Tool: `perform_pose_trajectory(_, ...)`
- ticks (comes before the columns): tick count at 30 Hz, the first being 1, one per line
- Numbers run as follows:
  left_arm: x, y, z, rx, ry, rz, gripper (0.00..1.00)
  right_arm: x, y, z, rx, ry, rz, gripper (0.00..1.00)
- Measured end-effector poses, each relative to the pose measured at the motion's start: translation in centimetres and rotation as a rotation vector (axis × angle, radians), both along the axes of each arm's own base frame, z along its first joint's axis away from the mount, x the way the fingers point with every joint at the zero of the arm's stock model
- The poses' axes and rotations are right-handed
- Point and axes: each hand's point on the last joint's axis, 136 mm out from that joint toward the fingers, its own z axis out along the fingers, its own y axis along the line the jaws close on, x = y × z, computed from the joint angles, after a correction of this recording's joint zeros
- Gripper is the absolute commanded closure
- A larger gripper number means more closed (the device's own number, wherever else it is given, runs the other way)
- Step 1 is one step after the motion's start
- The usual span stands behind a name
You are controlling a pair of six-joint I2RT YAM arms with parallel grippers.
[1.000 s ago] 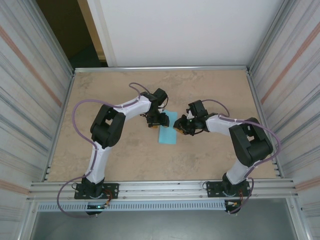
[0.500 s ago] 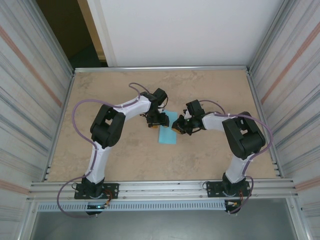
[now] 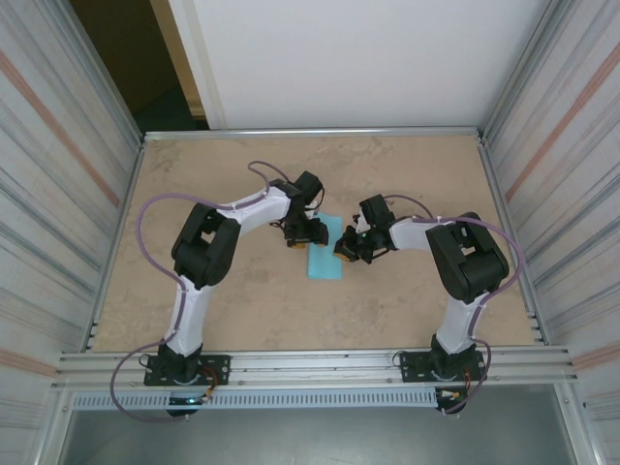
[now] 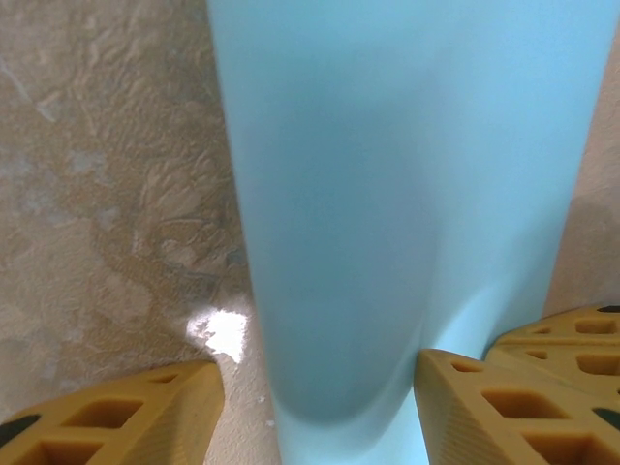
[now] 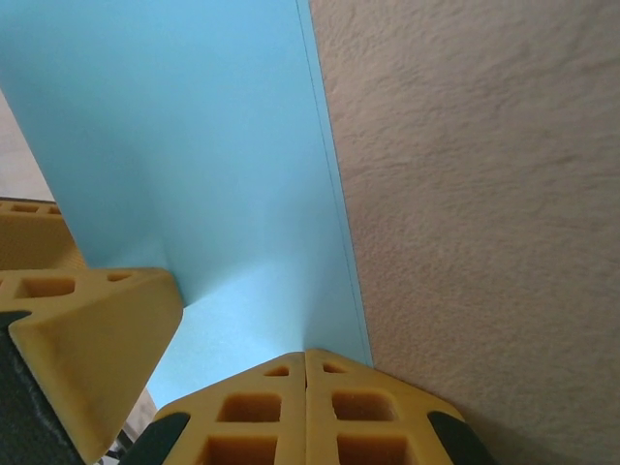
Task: Fold a paper plane with a square sheet of paper (pick it up from the middle)
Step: Hold the square sheet of paper at the center of the table.
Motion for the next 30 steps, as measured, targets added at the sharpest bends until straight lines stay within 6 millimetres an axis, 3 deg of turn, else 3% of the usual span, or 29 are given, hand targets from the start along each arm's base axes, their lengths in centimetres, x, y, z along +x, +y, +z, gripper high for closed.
perform_pose_trajectory(7,0.6,1.0,2.2,-0.034,-0.036,0.013,0.40,0.1,0.1,-0.1,0.001,0.001,0.050,0.99)
perform_pose_trajectory(13,2.0,1.5,9.6,-0.233,-0.177,0.026,0.45,0.2,0.2,-0.1,-0.006,0.008,0.086,1.00)
perform_pose_trajectory(16,1.0,0.0,11.4,-0.365,-0.199,-0.008,0.50,0.2,0.2,-0.2,-0.008,0.012,0.099,1.00)
perform_pose_trajectory(24,-2.6,-2.5,6.8,-0.436,-0.033,-0.052,0.74,0.2,0.2,-0.2,-0.008,0.017,0.101,1.00)
perform_pose_trajectory(30,-3.2,-3.0,5.8,-0.445,0.006,-0.063,0.80,0.2,0.3,-0.2,-0.014,0.023,0.101,1.00)
